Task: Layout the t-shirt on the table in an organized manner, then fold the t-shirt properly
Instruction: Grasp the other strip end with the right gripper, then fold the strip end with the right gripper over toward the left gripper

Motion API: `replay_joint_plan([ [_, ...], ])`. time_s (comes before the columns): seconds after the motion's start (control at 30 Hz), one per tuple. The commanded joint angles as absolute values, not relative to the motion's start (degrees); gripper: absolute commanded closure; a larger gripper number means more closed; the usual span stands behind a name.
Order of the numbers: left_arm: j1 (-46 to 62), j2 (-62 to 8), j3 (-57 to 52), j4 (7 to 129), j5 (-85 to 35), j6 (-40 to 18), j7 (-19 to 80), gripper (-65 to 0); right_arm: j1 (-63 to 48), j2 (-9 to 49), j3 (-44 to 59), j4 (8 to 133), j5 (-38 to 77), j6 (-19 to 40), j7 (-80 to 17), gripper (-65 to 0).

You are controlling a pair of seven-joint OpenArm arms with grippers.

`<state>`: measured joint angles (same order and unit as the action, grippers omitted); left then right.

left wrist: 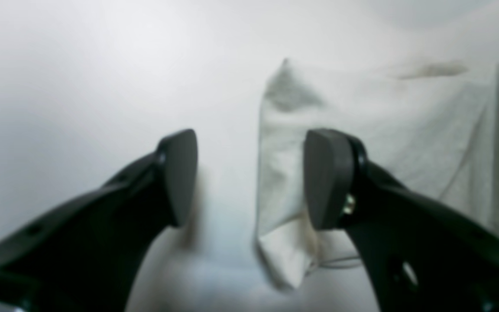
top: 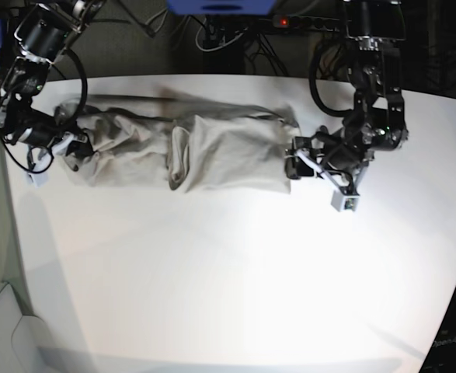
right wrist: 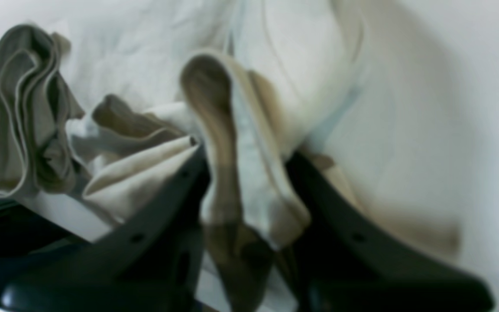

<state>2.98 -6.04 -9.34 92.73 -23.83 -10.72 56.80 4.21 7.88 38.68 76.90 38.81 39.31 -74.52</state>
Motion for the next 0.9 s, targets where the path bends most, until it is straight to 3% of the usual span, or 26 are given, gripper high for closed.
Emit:
replay_joint_plan([
  [0.0, 2.1, -6.4, -9.6, 94.1, -24.8, -10.5, 56.2, -38.4, 4.9, 8.6, 38.7, 77.7, 39.9, 40.0, -74.2, 0.0],
  [0.3, 2.4, -6.4, -9.7, 102.9, -24.6, -10.1, 56.7, -38.4, 5.6, 8.7, 38.7, 78.1, 41.8, 40.0, -74.2, 0.0],
  [0.5, 4.3, -8.0, -14.3, 102.3, -24.4, -9.9, 56.7, -37.9, 5.5, 8.5, 38.7, 81.8, 42.8, 40.0, -74.2, 0.0],
  [0.57, 4.7, -8.0, -17.0, 102.0, -24.4, -9.9, 56.7, -31.6, 5.4, 8.0, 38.5, 85.0, 42.8, 40.0, -74.2, 0.0],
  [0.67, 5.6, -8.0, -21.1, 101.7, -24.3, -9.8, 56.7, -13.2, 5.4, 7.4, 37.8, 89.8, 42.8, 40.0, -74.2, 0.0],
  [0.73, 5.5, -7.9, -21.8, 101.1, -23.7, -9.8, 56.8, -4.2, 5.4, 7.3, 36.4, 92.3, 42.8, 40.0, -74.2, 0.0],
  [0.77, 5.4, -7.7, -21.8, 100.6, -22.8, -9.8, 56.8, -0.9, 5.4, 7.3, 35.7, 93.3, 42.8, 40.0, -74.2, 0.0],
  [0.87, 5.1, -7.1, -20.8, 97.8, -19.2, -9.8, 56.8, -0.2, 5.2, 7.1, 33.4, 95.1, 42.8, 40.0, -74.2, 0.0],
])
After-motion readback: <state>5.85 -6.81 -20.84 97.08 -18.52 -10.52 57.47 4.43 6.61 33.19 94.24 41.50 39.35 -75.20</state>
